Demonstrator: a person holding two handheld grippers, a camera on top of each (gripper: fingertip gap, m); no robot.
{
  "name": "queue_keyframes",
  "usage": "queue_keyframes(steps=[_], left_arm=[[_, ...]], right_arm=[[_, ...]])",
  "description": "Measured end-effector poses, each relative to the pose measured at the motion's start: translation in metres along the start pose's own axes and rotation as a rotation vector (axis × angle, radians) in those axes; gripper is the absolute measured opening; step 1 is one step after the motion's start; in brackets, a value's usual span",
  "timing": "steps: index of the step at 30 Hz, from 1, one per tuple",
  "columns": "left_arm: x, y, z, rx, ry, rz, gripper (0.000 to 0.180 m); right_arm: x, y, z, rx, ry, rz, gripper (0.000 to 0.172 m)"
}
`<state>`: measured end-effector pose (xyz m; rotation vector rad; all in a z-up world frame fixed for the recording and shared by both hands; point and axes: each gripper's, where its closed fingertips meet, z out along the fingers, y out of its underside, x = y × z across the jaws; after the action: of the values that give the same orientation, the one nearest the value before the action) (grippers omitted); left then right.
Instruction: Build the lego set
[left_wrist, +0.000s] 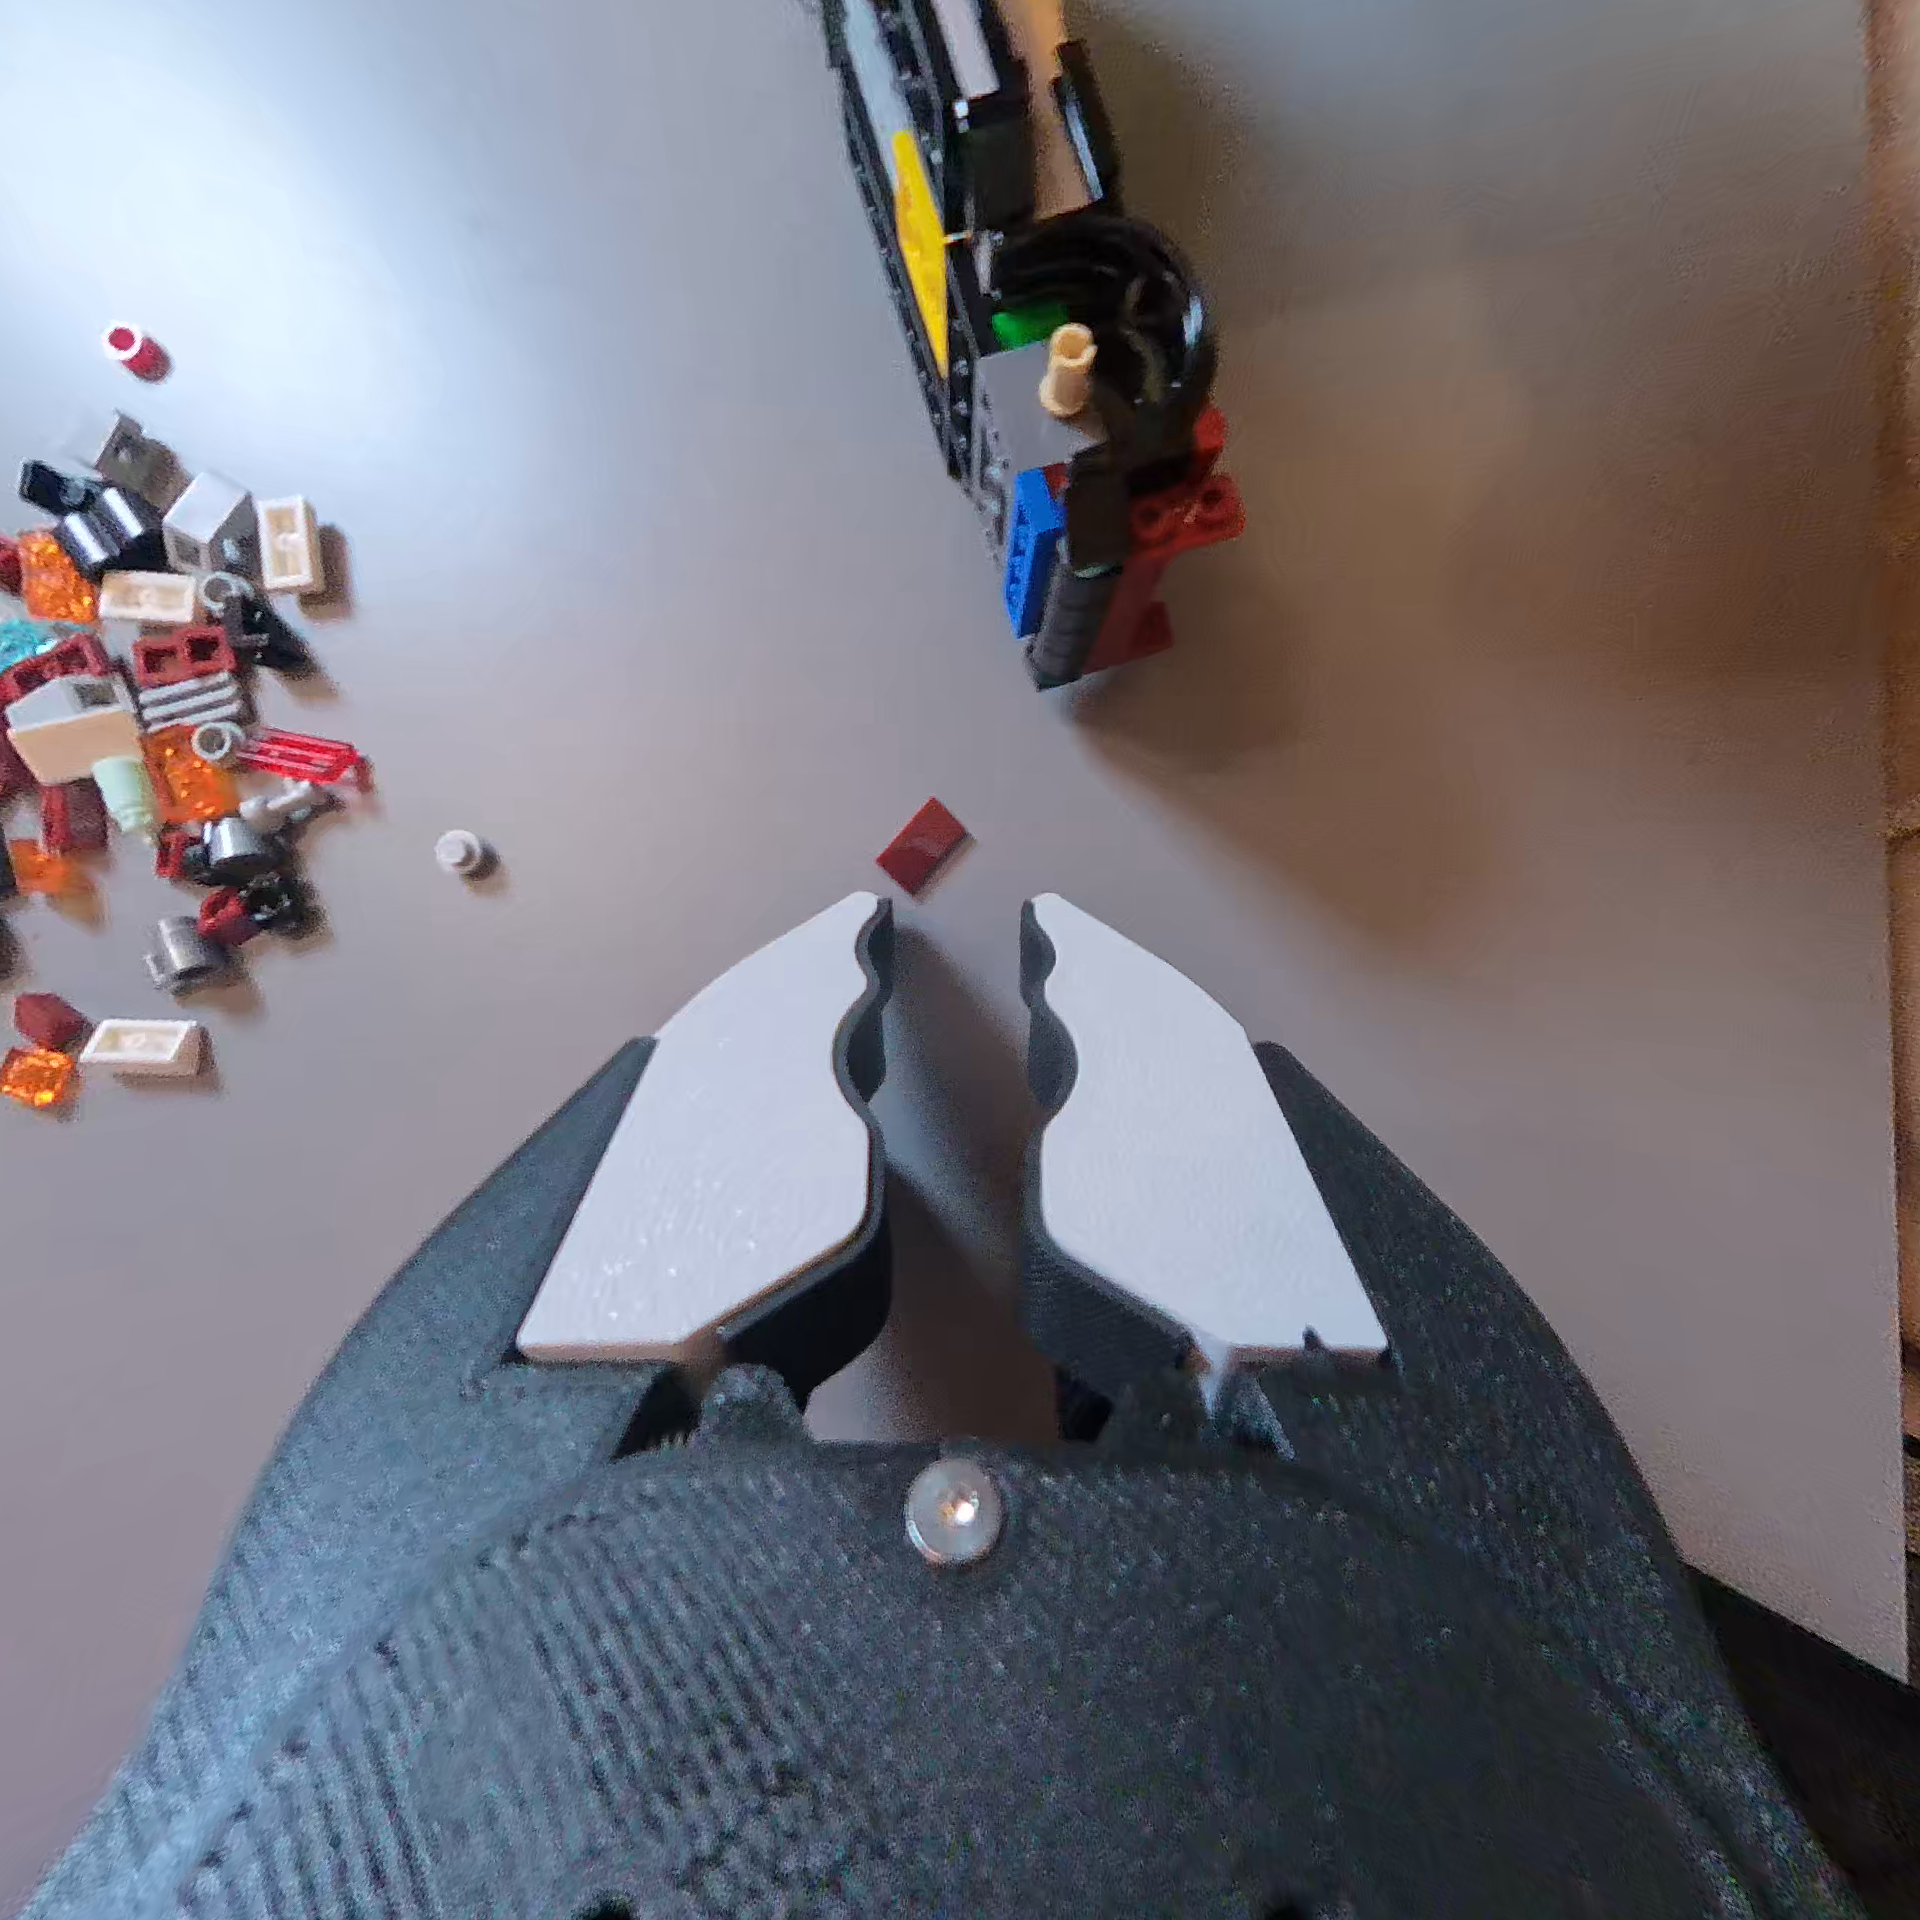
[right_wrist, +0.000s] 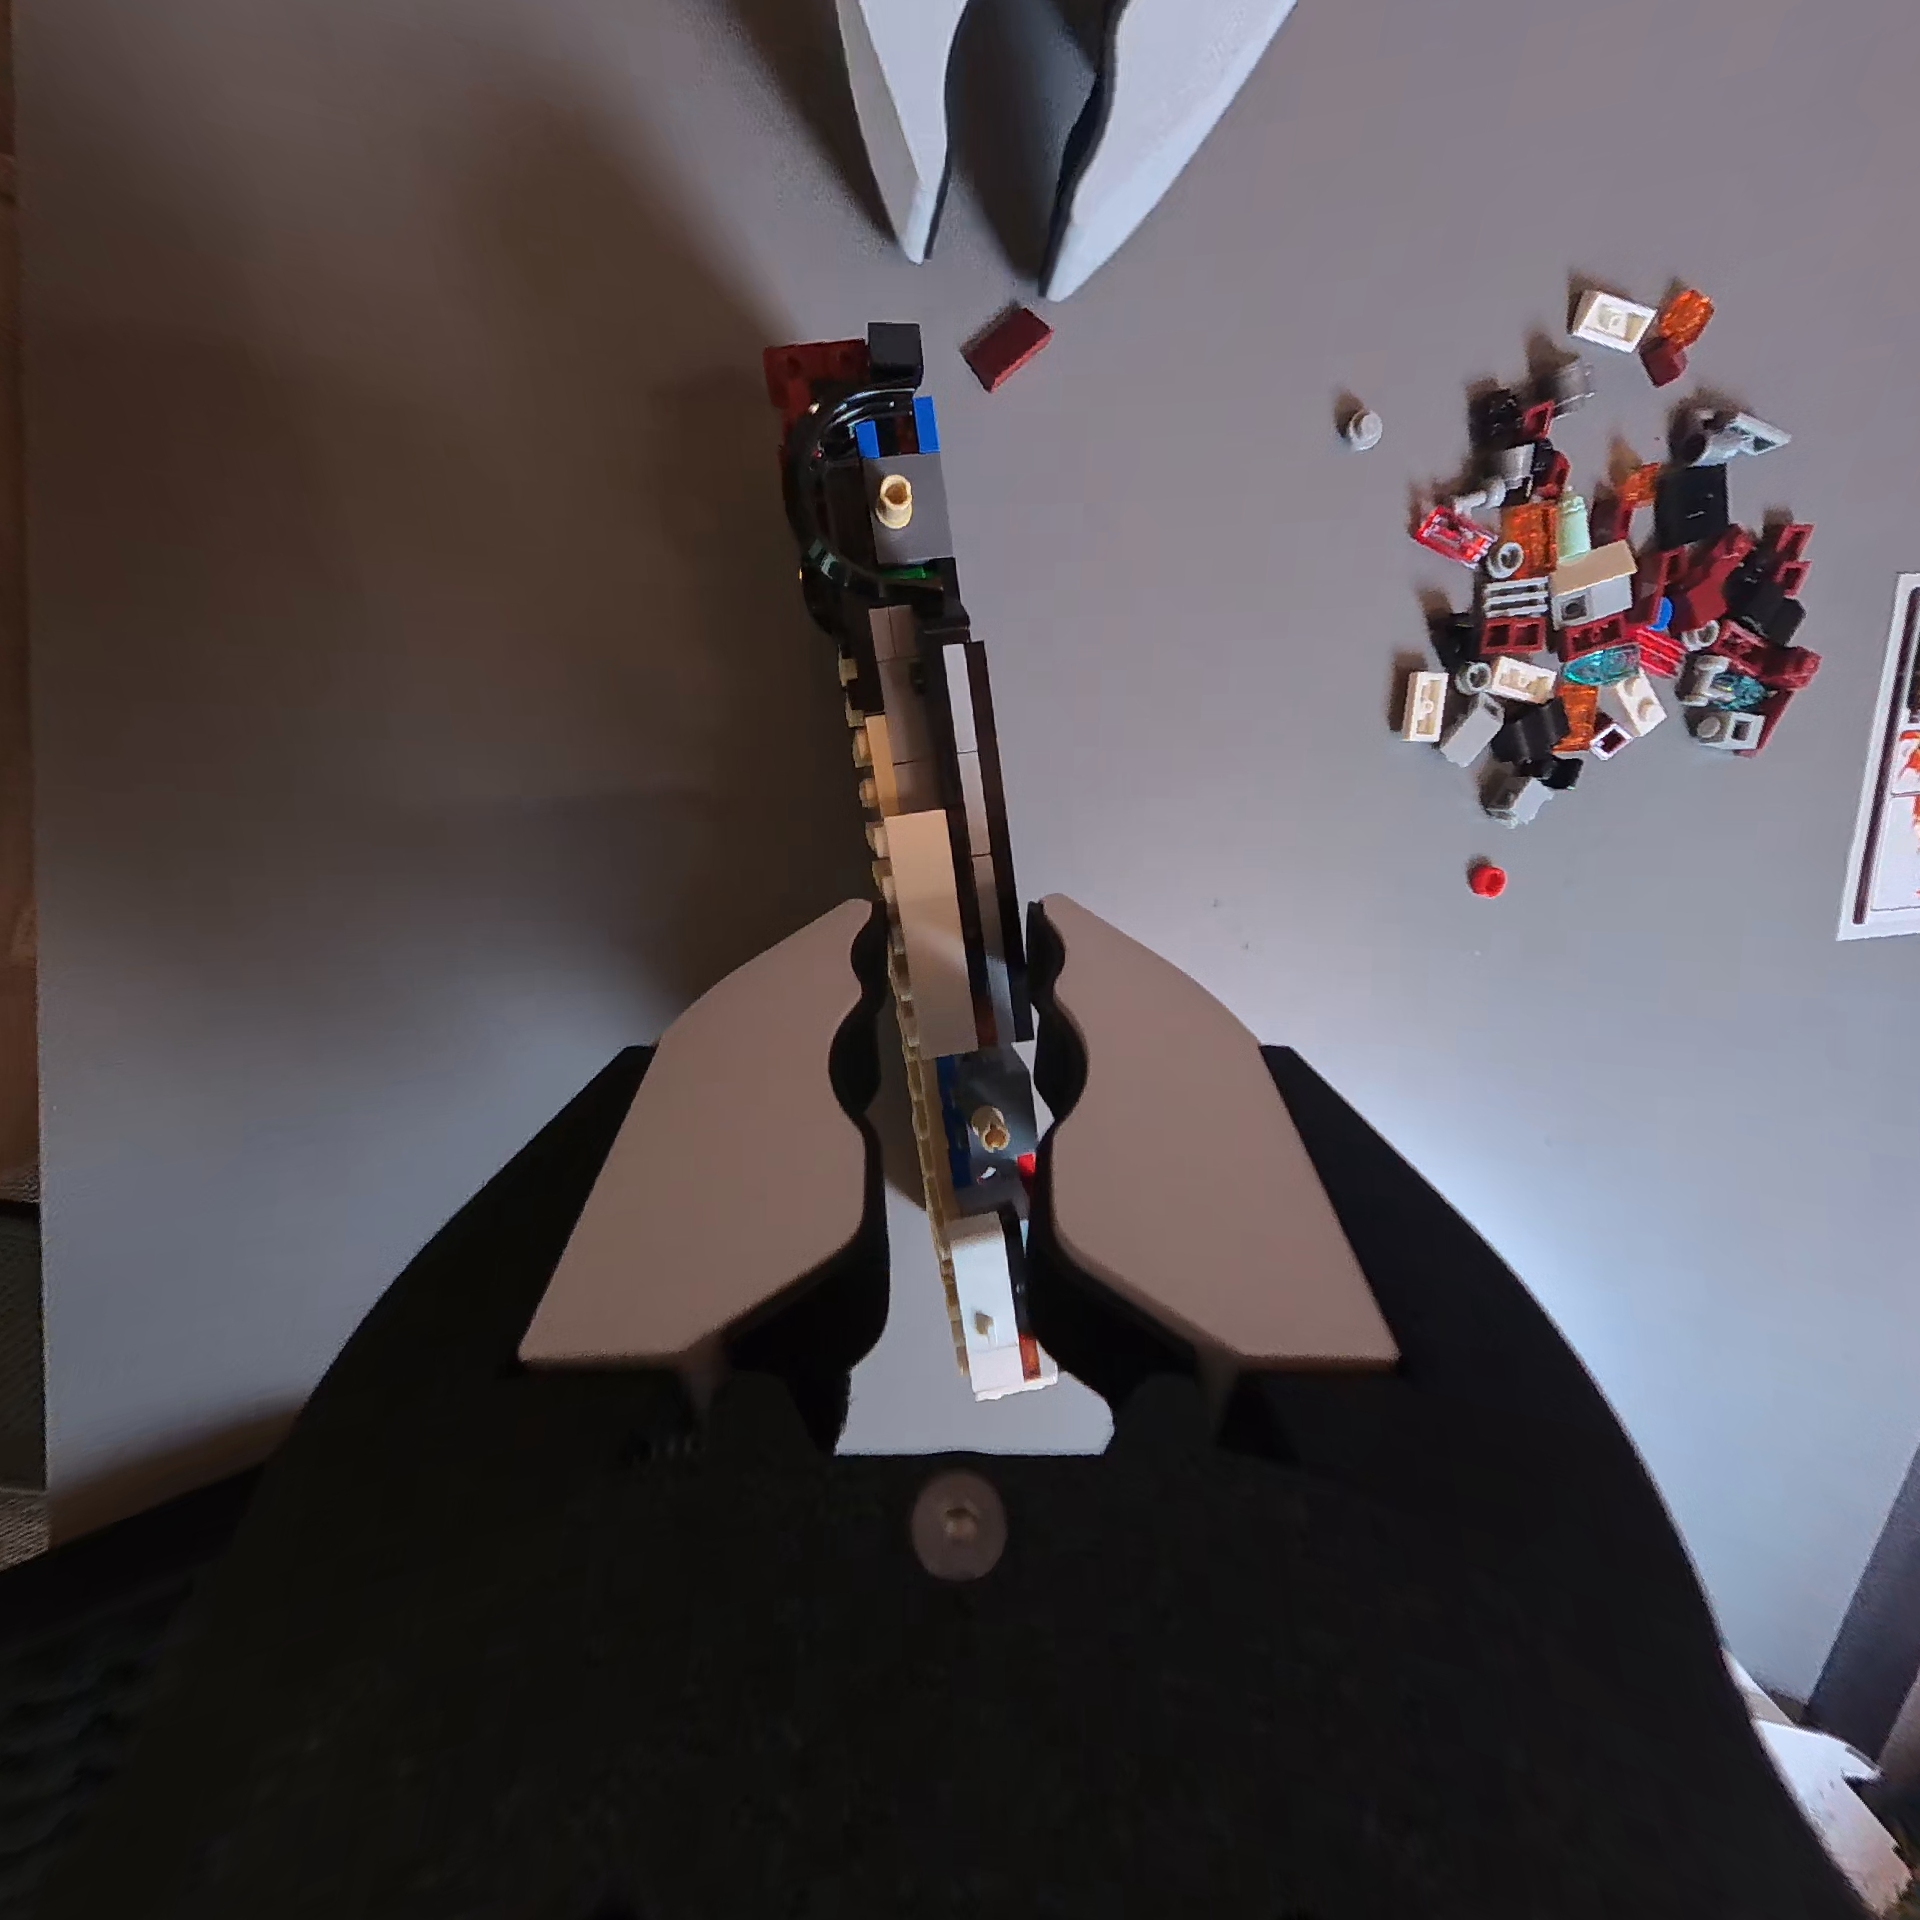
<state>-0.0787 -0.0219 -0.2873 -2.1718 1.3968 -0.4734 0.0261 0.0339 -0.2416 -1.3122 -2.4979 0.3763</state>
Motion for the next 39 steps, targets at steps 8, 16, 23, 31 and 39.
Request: queue_keyframes(steps=[8, 16, 23, 31, 39], left_arm=[[-0.007, -0.005, 0.004, -0.044, -0.032, -0.185, 0.024], [0.000, -0.006, 0.004, -0.036, -0.161, -0.359, 0.027], [-0.007, -0.010, 0.009, -0.021, -0.255, -0.356, 0.023], [-0.005, -0.008, 0.007, -0.041, -0.273, -0.364, 0.025], [-0.006, -0.013, 0.010, -0.006, -0.318, -0.377, 0.017]], right_arm=[[0.000, -0.001, 0.000, 0.004, 0.004, 0.002, 0.025], [0.002, 0.000, 0.000, 0.023, 0.016, 0.005, 0.025], [0.004, 0.000, 0.001, 0.048, 0.008, -0.003, 0.025], [0.004, -0.001, 0.001, 0.057, 0.010, -0.014, 0.025], [0.005, -0.001, 0.002, 0.062, 0.011, -0.020, 0.025]])
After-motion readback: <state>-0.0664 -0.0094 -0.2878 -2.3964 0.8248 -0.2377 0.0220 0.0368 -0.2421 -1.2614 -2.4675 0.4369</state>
